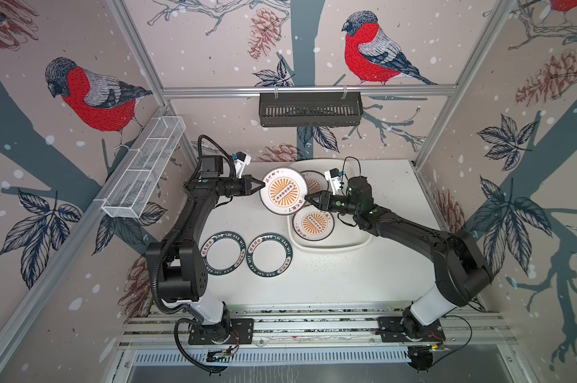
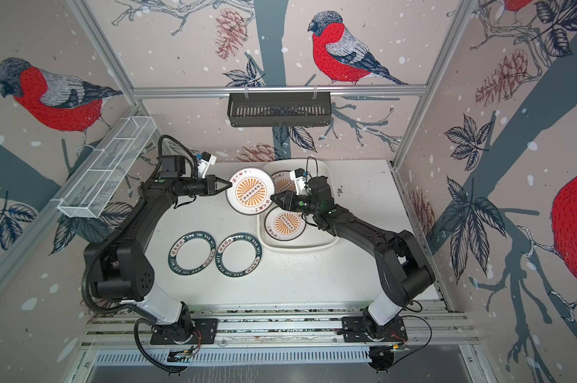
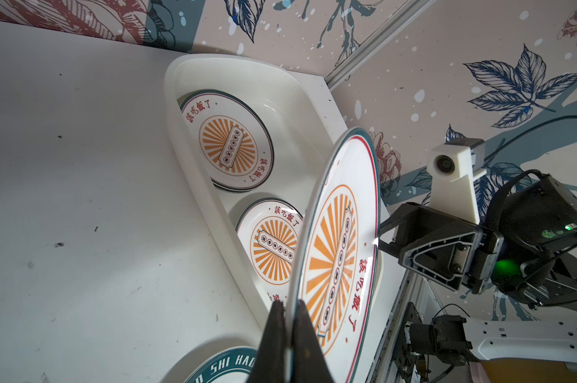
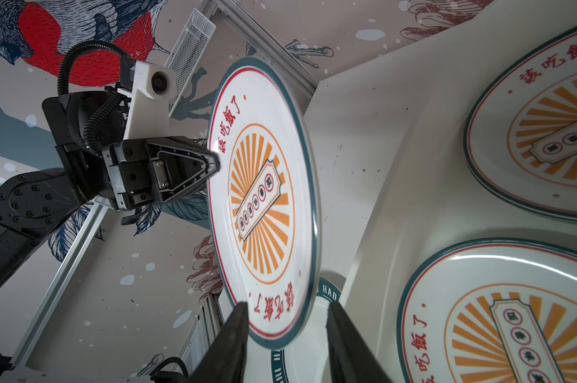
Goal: Place the plates into the plastic bin on the countertop
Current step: 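Close the right gripper on the plate rim and open the left gripper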
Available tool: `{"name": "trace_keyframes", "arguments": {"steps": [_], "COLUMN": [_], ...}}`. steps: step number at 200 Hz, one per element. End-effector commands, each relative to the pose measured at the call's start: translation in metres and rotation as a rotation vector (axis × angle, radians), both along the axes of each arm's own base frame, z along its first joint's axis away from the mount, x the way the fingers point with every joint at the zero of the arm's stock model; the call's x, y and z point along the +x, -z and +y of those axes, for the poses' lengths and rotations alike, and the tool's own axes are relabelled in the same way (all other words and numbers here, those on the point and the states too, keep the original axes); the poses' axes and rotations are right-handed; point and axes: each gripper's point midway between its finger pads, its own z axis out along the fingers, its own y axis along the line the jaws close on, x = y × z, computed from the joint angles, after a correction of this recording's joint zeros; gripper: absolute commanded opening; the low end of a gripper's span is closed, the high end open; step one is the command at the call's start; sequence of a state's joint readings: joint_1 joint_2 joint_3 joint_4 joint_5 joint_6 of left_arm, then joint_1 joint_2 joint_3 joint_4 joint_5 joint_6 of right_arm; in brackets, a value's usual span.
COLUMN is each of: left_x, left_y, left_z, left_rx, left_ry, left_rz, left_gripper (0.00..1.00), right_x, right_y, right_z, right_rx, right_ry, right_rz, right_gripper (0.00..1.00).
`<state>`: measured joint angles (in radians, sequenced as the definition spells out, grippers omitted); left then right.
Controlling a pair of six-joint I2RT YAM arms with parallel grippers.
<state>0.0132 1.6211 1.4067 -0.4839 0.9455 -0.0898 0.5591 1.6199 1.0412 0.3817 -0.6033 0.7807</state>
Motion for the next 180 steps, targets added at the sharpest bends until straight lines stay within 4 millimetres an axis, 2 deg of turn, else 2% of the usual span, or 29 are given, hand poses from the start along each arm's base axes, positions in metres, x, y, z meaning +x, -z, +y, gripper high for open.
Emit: {"name": "trace_keyframes", "arguments": {"steps": [1,110,180], "left_x": [-0.008,-0.022,-0.027], "left_y": [-0.012,-0.012,-0.006], "left_z": [-0.009,-0.022,-0.029], "left_rx": [-0.025,-0.044,-0.036], "left_ry": [0.052,0.114,0.131], "left_rz": [-0.038,-0.047,-0.042], "left_gripper": [0.00,0.00,0.00], "right_x": [0.001,-0.006,-0.009], "right_y": [-0.004,-0.005,-0.009], "right_z": [0.000,-0.004,-0.005], "right_rx": [0.003,0.042,0.072], "right_ry": [0.004,0.004,-0.001], "right_rz": [-0.030,-0.030,-0.031], "right_gripper": [0.40,0.23,0.07]}}
